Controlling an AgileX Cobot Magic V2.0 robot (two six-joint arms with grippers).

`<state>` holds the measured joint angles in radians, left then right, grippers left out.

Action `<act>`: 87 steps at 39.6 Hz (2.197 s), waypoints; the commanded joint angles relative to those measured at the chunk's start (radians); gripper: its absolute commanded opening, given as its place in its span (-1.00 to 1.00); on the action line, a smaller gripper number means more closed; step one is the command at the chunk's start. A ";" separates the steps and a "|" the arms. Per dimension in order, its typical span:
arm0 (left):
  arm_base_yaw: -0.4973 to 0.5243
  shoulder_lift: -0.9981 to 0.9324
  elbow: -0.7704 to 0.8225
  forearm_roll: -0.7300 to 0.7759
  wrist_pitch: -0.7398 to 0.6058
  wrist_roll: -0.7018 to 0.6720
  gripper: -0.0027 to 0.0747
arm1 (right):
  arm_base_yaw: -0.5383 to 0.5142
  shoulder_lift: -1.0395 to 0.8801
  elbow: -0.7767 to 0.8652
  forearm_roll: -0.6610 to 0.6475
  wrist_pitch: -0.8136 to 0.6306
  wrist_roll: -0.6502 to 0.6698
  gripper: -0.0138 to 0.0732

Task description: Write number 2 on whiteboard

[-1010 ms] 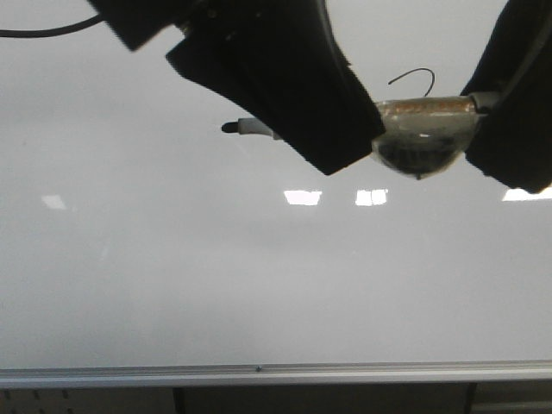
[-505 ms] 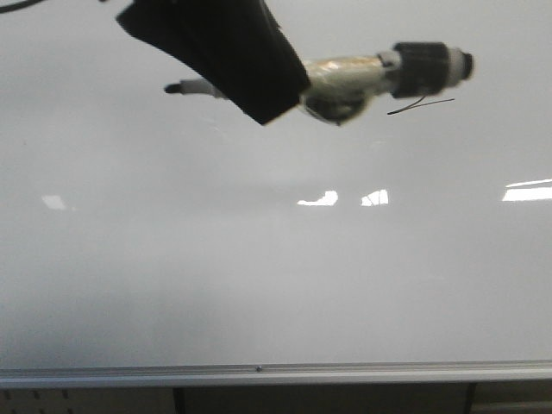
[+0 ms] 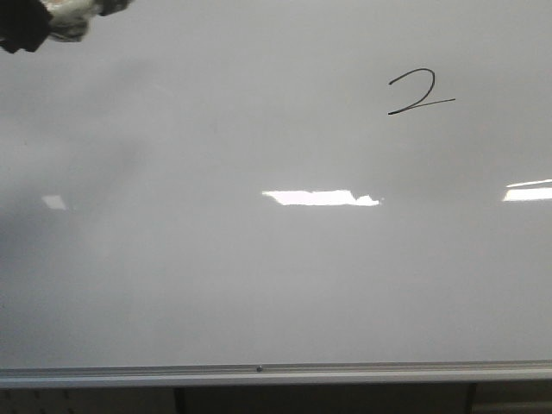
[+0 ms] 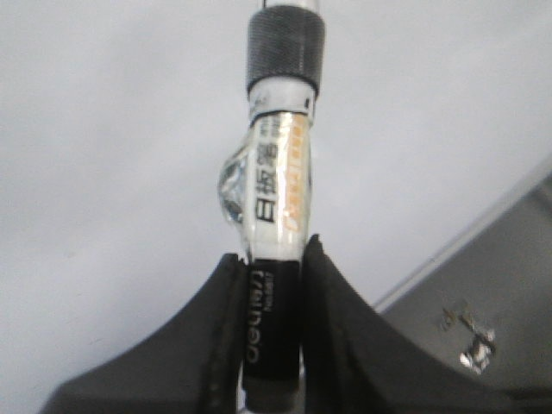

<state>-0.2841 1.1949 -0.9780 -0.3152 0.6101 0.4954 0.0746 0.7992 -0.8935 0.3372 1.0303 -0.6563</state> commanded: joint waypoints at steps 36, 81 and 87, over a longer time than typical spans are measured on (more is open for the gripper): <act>0.113 0.302 0.205 -0.271 -0.909 -0.031 -0.63 | -0.007 -0.008 -0.024 0.032 -0.062 0.003 0.43; 0.349 -0.104 -0.010 0.325 0.041 -0.352 0.13 | -0.007 -0.012 -0.035 -0.092 -0.013 0.248 0.41; 0.306 -0.182 -0.038 0.430 0.118 -0.453 0.13 | -0.007 -0.017 -0.074 -0.230 0.022 0.466 0.41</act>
<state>0.0486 1.0721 -0.9751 0.0576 0.7317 0.1093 0.0723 0.7943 -0.9185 0.1753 1.0828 -0.3041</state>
